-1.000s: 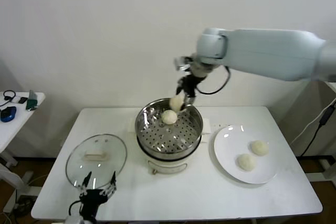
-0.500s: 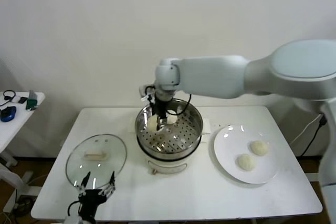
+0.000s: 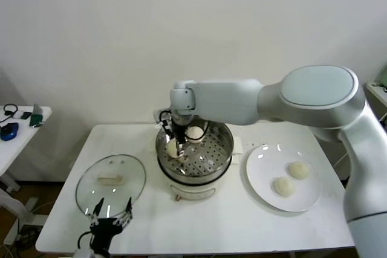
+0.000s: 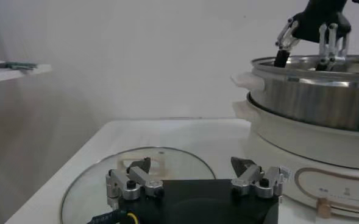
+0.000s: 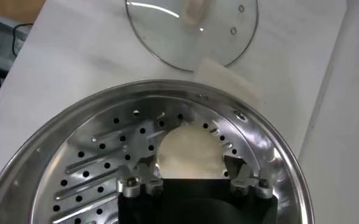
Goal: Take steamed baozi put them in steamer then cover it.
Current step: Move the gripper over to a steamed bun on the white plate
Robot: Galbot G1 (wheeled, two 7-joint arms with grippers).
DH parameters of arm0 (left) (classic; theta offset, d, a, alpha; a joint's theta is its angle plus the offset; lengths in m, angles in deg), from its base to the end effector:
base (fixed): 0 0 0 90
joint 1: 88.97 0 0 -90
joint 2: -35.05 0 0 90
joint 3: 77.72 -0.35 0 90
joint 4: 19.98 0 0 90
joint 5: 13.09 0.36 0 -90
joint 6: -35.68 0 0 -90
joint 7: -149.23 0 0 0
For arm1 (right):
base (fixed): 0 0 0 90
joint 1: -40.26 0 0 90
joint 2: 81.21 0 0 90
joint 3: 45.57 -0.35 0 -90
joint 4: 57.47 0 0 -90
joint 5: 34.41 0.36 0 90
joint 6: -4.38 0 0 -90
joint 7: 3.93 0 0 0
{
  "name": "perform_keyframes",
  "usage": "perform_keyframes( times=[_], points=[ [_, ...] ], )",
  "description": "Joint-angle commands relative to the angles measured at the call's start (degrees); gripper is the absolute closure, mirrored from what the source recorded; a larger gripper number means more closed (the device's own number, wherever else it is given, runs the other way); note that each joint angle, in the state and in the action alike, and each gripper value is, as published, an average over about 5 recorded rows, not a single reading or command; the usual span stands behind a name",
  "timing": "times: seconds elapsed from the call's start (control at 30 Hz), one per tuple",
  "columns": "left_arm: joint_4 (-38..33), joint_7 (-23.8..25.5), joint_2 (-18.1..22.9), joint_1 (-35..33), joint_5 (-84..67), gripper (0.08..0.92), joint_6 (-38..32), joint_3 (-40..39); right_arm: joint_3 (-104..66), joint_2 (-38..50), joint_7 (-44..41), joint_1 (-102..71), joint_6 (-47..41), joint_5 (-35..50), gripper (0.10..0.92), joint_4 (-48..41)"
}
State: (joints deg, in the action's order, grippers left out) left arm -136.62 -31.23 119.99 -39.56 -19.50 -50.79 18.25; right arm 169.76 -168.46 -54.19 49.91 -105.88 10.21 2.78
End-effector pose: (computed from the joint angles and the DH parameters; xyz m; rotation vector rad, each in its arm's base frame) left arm 0.1227 0.0500 -0.3486 0.0857 -2.8428 -0.0283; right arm 0.5629 0.2293 -0.0876 1.5231 -1.2410 1.5577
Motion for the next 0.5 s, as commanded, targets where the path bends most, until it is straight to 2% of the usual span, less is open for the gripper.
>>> perform_keyframes(
  times=[0.03,0.27,0.37,0.5],
  points=[
    [-0.2,0.1,0.5,0.1,0.4,0.177,0.2,-0.4,1.2,9.7,-2.9,8.7,2.4,-0.4,0.208,7.9],
    [-0.3,0.2,1.0,0.5,0.6,0.177,0.4,-0.4,9.1,31.2,-7.1,20.0,5.4,-1.2,0.202,22.5],
    [-0.3,0.3,1.1,0.7,0.7,0.177,0.4,-0.3,13.8,40.0,-7.1,22.4,5.8,-5.3,0.202,28.7],
    [-0.3,0.4,1.2,0.9,0.8,0.177,0.4,-0.2,17.2,49.3,-5.1,19.6,5.7,-12.1,0.203,32.2]
  ],
)
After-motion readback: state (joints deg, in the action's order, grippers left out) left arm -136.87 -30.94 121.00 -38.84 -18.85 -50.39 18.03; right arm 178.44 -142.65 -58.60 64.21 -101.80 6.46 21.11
